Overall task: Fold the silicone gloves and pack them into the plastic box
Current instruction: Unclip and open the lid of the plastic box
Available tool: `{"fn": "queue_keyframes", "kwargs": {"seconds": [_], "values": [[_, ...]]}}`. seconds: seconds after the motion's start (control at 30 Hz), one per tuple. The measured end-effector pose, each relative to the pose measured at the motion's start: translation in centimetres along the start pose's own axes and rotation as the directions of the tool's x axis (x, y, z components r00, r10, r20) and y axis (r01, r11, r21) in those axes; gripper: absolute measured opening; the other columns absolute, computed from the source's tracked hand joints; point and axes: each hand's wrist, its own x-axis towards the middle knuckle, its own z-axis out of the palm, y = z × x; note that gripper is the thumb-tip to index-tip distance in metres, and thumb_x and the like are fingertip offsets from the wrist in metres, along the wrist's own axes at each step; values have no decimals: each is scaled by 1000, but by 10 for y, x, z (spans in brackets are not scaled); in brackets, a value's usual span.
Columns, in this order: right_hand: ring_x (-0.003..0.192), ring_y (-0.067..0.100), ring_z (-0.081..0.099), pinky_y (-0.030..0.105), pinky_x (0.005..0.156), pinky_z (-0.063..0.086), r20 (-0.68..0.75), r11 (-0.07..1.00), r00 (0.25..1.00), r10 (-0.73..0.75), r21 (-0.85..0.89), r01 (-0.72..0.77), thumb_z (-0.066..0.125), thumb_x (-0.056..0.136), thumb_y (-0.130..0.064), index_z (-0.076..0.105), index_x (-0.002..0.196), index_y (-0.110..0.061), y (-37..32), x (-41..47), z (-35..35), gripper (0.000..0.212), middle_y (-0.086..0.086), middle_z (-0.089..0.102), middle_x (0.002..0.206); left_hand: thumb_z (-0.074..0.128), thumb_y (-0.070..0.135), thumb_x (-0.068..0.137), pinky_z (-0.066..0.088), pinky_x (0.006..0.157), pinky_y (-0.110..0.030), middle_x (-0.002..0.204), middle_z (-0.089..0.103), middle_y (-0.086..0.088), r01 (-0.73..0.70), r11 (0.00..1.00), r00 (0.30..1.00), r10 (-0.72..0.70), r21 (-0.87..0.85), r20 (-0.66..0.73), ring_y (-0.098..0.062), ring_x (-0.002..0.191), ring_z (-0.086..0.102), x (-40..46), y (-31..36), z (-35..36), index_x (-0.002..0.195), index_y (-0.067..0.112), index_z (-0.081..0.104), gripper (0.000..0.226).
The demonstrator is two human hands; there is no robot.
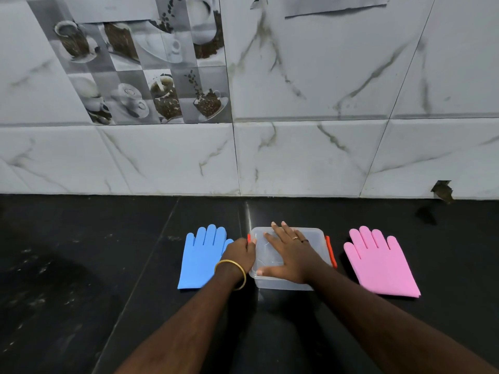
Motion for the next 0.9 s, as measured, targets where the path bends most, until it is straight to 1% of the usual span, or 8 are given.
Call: {"fn": "queue_keyframes", "kwargs": {"seconds": [0.13, 0.23, 0.4, 0.53, 0.6, 0.7, 0.8, 0.9], "values": [[152, 21, -10, 48, 121, -1, 6, 1000, 1000, 2, -4, -2, 26, 67, -95, 9, 156, -32, 0, 1, 3, 110, -4, -7, 166, 29, 42, 102, 42, 77, -26, 107, 68, -10, -45, 992, 999, 47, 115, -15, -22, 94, 63, 1, 0, 3, 110, 9, 61, 47], [151, 21, -12, 48, 121, -1, 17, 1000, 1000, 0, -2, 0, 29, 69, -93, 8, 156, -32, 0, 1, 1, 108, -3, -8, 165, 35, 40, 102, 43, 76, -24, 107, 68, -7, -47, 984, 999, 51, 169, -19, -19, 91, 63, 3, -1, 6, 111, 12, 59, 38], [151, 22, -13, 50, 121, -2, 34, 1000, 999, 0, -14, 1, 29, 69, -93, 7, 156, -32, -1, 1, 0, 109, -3, -9, 165, 42, 42, 99, 38, 71, -19, 105, 67, 1, -48, 975, 998, 55, 219, -28, -6, 72, 49, 5, -6, 8, 111, 19, 57, 30], [151, 20, -14, 52, 121, -6, 36, 1000, 999, 4, -24, -3, 23, 65, -96, 4, 156, -34, 1, 1, 1, 111, -5, -11, 165, 40, 42, 100, 32, 58, -11, 95, 65, 3, -43, 994, 998, 47, 104, -32, -2, 66, 49, 5, -12, 7, 101, 20, 59, 30], [151, 20, -14, 52, 120, -7, 31, 1000, 1000, 3, -20, -2, 19, 63, -98, 4, 155, -35, 1, 2, 2, 113, -6, -11, 165, 36, 43, 101, 30, 54, -9, 86, 62, 5, -11, 1000, 999, 10, -17, -46, -1, 66, 51, 4, -16, 7, 93, 21, 57, 32], [151, 20, -14, 52, 120, -7, 26, 1000, 1000, 8, -21, -7, 16, 61, -99, 3, 155, -36, 1, 2, 4, 114, -6, -11, 165, 32, 43, 101, 36, 53, -13, 75, 63, 7, 60, 974, 998, -62, -220, -1, -6, 68, 60, 3, -20, 7, 85, 20, 58, 38], [151, 20, -14, 52, 119, -7, 17, 1000, 1000, 11, -15, -10, 16, 60, -100, 3, 155, -36, 2, 3, 6, 115, -7, -11, 165, 34, 40, 102, 48, 49, -19, 72, 71, -4, 179, 918, 983, -154, -355, 99, -12, 56, 64, 7, -25, 6, 88, 14, 61, 40], [151, 20, -14, 51, 119, -7, 6, 1000, 1000, 6, -12, -6, 17, 60, -100, 5, 155, -35, 3, 3, 6, 116, -7, -9, 165, 42, 35, 100, 58, 55, -27, 72, 71, -10, 244, 902, 968, -205, -356, 144, -18, 51, 63, 8, -28, 4, 91, 11, 61, 32]]}}
